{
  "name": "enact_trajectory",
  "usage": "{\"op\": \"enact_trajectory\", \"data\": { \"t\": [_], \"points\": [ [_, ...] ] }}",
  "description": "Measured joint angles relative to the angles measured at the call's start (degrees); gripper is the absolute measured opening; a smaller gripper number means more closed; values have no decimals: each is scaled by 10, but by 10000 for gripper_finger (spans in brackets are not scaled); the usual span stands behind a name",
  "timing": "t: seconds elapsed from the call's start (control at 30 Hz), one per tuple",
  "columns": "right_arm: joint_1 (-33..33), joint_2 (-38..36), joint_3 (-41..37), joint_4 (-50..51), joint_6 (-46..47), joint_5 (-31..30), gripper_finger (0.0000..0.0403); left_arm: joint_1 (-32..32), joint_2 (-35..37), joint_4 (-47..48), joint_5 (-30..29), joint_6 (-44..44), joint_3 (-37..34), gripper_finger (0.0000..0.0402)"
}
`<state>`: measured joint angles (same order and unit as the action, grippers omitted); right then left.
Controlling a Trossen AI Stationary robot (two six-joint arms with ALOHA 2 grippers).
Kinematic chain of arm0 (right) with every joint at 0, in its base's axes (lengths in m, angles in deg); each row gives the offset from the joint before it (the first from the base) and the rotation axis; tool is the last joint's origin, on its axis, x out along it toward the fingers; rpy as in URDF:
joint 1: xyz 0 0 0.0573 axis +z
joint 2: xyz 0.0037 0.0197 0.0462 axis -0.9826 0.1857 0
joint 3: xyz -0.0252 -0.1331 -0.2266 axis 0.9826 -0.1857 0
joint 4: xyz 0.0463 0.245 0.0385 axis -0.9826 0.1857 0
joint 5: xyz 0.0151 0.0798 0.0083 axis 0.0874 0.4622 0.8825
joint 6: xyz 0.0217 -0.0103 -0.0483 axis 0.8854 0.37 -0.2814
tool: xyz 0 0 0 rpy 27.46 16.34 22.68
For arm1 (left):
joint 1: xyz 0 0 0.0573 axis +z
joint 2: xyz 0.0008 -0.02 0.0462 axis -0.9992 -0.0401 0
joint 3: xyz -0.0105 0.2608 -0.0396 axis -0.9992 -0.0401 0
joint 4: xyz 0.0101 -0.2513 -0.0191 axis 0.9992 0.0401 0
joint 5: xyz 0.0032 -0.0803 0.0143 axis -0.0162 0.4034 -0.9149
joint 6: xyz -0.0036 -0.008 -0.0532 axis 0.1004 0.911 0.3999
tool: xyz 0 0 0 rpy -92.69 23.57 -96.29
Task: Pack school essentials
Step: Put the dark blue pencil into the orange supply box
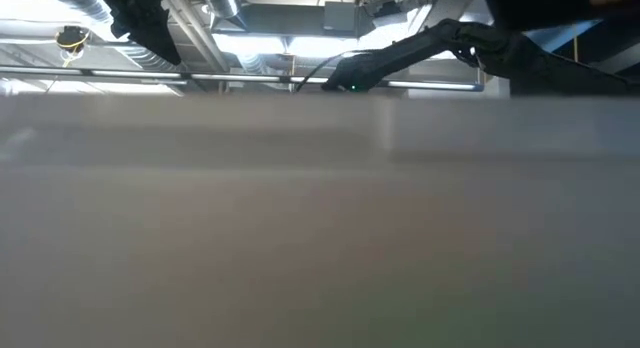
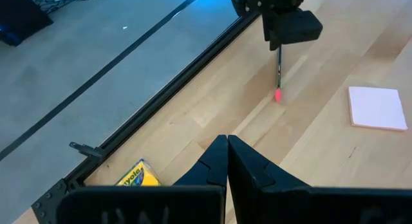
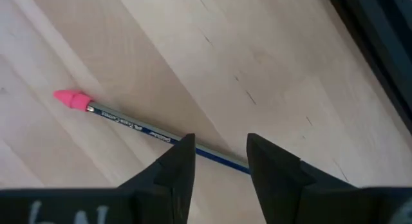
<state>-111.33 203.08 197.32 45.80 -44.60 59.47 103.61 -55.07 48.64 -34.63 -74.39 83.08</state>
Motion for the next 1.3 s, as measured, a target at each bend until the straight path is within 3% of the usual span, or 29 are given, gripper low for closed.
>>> {"op": "enact_trajectory", "data": {
  "t": [0.23, 0.43, 0.63, 1.03, 1.3],
  "points": [
    [-2, 0, -36, 0, 12, 4, 142, 0, 0, 0, 0, 0, 0, 0],
    [-5, 1, -48, 6, 15, 57, 142, 0, 0, 1, 0, 0, 0, 0],
    [-4, 0, -48, -2, -19, 55, 142, 0, 0, 1, 0, 0, 0, 0],
    [-33, -2, -45, -11, 40, 56, 142, 0, 0, 1, 0, 0, 0, 0],
    [-48, 2, -65, -14, 42, 111, 142, 0, 0, 1, 1, 0, 0, 0]
  ]
}}
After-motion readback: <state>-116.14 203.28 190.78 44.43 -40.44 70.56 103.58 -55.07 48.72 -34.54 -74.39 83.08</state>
